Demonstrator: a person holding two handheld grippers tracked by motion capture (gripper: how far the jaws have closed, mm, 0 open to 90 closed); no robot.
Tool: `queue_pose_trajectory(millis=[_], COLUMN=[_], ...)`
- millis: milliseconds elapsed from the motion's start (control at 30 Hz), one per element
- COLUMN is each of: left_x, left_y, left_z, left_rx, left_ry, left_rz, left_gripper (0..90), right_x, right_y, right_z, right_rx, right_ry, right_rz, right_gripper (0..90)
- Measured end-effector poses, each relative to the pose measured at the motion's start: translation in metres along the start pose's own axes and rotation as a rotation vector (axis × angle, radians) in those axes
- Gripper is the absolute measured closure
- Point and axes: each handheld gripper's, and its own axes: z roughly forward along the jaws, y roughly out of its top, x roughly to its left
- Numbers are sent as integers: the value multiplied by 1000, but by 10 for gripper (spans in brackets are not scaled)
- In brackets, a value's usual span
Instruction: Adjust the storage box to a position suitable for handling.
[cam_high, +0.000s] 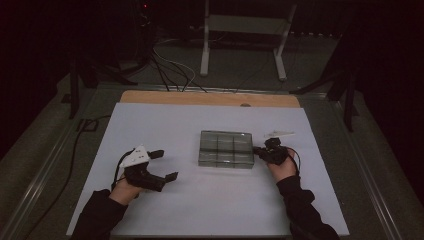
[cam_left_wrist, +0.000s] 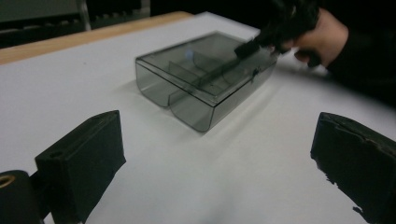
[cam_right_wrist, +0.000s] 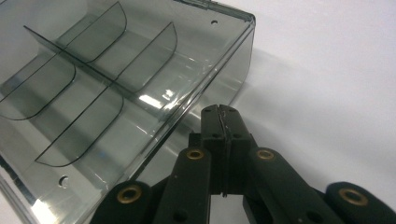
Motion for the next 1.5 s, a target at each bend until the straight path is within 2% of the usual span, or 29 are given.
queue_pose_trajectory(millis=[67, 100, 133, 300, 367, 500, 567, 633, 667, 767, 833, 900, 967, 1067, 1167, 1300, 1400, 1500], left_x=[1, 4, 5, 13, 15, 20, 22, 23, 24, 27, 30, 34, 37, 43, 49, 53, 53, 53], left_y=[2, 4, 4, 3, 4, 6, 7, 7, 7, 8, 7, 6, 5, 3, 0, -3, -4, -4], left_z=[4, 14, 18, 30, 32, 33, 32, 31, 30, 29, 28, 28, 29, 33, 37, 45, 51, 55], left_rx=[15, 50, 66, 91, 88, 80, 78, 91, 86, 82, 89, 95, 125, 170, 214, 275, 299, 313], left_ry=[9, -5, -7, -11, -27, -42, -39, -12, -5, 29, 73, 94, 131, 155, 168, 174, 175, 165], left_rz=[-6, -39, -52, -84, -86, -114, -110, -81, -84, -100, -114, -137, -151, -187, -231, -223, -232, -227], left_gripper=[44, 44, 51, 64, 67, 71, 81, 102, 115, 195, 304, 441, 556, 675, 764, 816, 884, 900], right_x=[2, 4, 9, 19, 22, 30, 35, 39, 38, 30, 25, 21, 18, 15, 12, 9, 8, 8], right_y=[1, 2, 4, 8, 11, 16, 19, 22, 23, 29, 34, 38, 43, 49, 55, 60, 61, 62], right_z=[1, 3, 6, 14, 18, 25, 29, 32, 33, 39, 42, 46, 49, 53, 56, 62, 65, 68], right_rx=[1, 2, 4, 5, 11, 14, 16, 23, 26, 34, 40, 37, 31, 22, 13, 10, 9, 11], right_ry=[3, 3, 16, 39, 46, 67, 96, 86, 78, 56, 42, 41, 32, 25, 19, 16, 15, 16], right_rz=[-6, -10, -17, -37, -44, -45, -56, -91, -105, -93, -83, -70, -63, -49, -37, -30, -20, -15], right_gripper=[900, 900, 900, 900, 900, 900, 900, 892, 885, 898, 900, 900, 900, 900, 900, 900, 900, 900])
